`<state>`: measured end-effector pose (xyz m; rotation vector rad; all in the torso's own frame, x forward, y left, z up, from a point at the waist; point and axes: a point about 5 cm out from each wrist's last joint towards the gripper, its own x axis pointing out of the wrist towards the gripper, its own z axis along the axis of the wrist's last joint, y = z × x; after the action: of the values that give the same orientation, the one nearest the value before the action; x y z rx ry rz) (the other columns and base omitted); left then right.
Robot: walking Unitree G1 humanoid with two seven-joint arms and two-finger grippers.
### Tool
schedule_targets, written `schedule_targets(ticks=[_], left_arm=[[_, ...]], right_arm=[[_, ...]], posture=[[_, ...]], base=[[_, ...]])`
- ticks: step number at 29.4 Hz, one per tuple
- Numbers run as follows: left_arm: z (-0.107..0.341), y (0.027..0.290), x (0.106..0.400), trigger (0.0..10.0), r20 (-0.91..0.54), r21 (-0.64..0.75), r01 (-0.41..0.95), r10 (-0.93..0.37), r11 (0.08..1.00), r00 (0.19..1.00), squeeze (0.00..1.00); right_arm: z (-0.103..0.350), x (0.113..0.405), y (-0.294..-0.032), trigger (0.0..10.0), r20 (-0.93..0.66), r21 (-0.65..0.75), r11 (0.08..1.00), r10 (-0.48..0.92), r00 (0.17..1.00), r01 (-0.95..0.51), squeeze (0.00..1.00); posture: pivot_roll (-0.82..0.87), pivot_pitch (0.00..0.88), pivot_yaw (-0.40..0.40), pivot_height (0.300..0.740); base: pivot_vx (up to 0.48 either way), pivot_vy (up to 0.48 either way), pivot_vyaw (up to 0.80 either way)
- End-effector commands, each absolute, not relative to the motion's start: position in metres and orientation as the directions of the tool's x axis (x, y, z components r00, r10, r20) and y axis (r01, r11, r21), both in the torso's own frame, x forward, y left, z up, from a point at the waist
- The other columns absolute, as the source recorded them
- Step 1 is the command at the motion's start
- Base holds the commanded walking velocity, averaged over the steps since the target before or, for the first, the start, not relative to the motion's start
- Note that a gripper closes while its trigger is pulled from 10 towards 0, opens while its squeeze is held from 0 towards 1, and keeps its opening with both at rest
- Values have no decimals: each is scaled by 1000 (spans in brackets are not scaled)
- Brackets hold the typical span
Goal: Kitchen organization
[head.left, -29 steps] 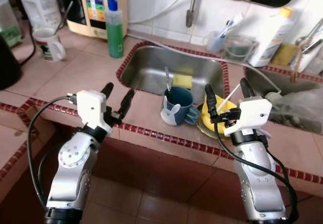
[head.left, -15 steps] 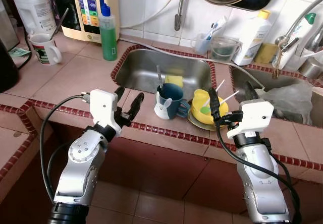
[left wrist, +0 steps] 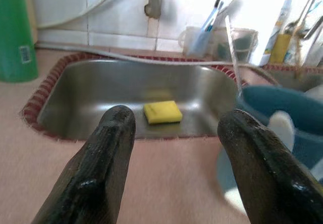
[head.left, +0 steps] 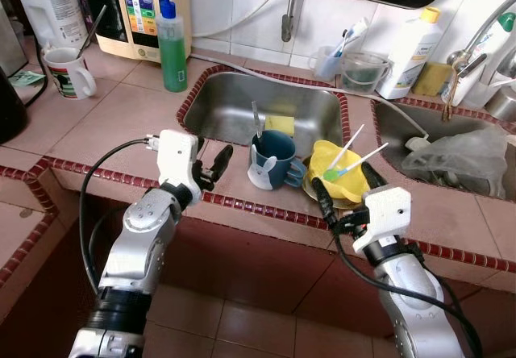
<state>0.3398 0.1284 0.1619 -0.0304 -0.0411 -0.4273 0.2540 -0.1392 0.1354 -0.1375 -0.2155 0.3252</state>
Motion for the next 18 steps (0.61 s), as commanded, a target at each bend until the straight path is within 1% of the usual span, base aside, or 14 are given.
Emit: schedule_targets(ticks=[1,8,9,13,18], left_arm=[[169,121,347,10000,53,-55,449,-447,892,893,0],[179,113,358,10000,49,-154,501,-500,852,865,0],[180,110,360,10000,45,-177,521,-522,835,852,0],[181,101,362,10000,26,-206,561,-569,802,822,0],[179,92,364,10000,-11,-204,581,-596,788,803,0]], right_arm=[[139,250,-136,10000,191,-179,925,366,911,-334,0],[139,244,-134,10000,174,-190,907,407,897,-375,0],[139,244,-134,10000,170,-196,905,411,896,-378,0],[139,244,-133,10000,166,-194,904,413,895,-381,0],[140,244,-129,10000,171,-189,898,428,887,-397,0]], posture=[[28,22,-60,740],[16,30,-54,740],[14,33,-53,740],[14,37,-53,740],[20,42,-54,740]], base=[[0,0,0],[0,0,0],[0,0,0],[0,0,0],[0,0,0]])
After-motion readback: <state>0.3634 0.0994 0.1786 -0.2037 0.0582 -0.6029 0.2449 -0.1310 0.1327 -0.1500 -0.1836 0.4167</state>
